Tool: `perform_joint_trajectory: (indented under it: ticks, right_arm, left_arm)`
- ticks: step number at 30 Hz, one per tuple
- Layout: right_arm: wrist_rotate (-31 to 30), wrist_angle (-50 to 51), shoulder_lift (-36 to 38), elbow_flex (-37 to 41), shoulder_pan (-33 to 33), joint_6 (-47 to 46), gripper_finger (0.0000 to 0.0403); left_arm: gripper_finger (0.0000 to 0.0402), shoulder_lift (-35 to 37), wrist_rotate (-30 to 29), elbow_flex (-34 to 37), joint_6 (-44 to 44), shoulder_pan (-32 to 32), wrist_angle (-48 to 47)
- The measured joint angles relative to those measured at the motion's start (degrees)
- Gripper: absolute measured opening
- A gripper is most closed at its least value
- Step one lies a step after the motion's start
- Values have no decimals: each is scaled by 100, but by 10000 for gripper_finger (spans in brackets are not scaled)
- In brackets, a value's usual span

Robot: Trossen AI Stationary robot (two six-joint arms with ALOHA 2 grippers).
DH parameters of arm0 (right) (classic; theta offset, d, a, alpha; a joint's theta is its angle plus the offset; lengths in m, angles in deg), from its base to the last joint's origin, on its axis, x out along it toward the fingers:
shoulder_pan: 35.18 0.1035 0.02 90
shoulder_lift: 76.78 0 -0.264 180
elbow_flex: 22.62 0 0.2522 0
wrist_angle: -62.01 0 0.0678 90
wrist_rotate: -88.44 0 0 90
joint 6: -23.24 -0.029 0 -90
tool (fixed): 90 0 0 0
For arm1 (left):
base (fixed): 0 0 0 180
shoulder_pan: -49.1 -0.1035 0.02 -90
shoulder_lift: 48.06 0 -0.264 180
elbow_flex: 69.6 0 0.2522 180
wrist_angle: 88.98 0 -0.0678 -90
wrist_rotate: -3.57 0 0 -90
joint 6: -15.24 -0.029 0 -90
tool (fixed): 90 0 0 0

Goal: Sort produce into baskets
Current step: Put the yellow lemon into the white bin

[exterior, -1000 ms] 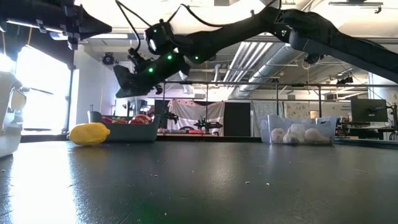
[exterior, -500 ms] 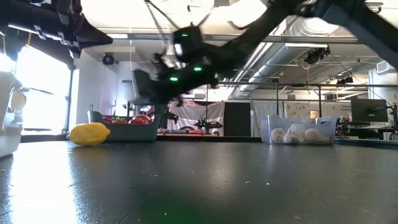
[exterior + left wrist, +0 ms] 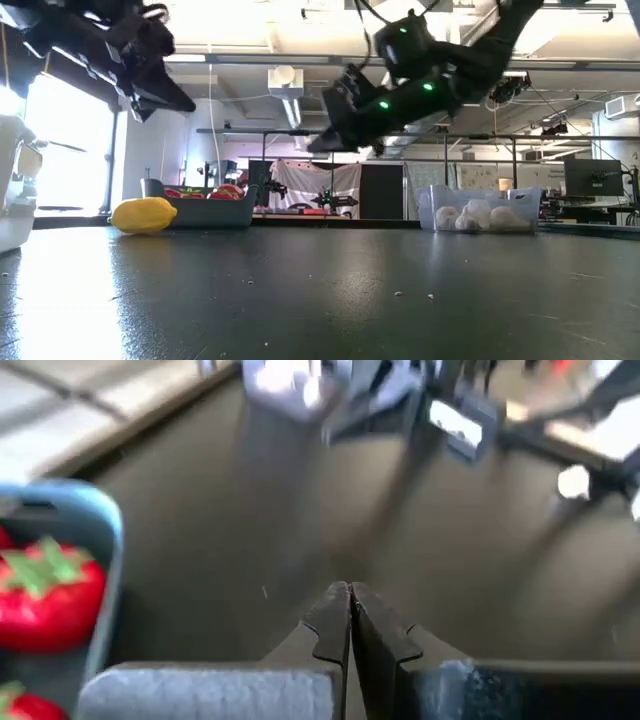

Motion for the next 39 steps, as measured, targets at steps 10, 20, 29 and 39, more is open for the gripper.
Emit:
perform_joint_trajectory:
  ticks: [10, 20, 29, 39]
  right_arm:
    - [-375, -95, 841, 1173, -4, 0, 0]
    - [-390, -63, 880, 1289, -31, 300, 0]
    - [-334, -48, 878, 1289, -31, 498, 0]
    - [-328, -22, 875, 1288, -31, 565, 0]
  left_arm:
    - [28, -1860, -325, -1020, -28, 678, -1682]
    - [156, -3271, -1016, -1871, 152, 1255, -2692]
    - [241, -4263, -1268, -1992, 311, 1472, -2785]
    - [245, -4779, -1518, -1992, -22, 1468, -2664]
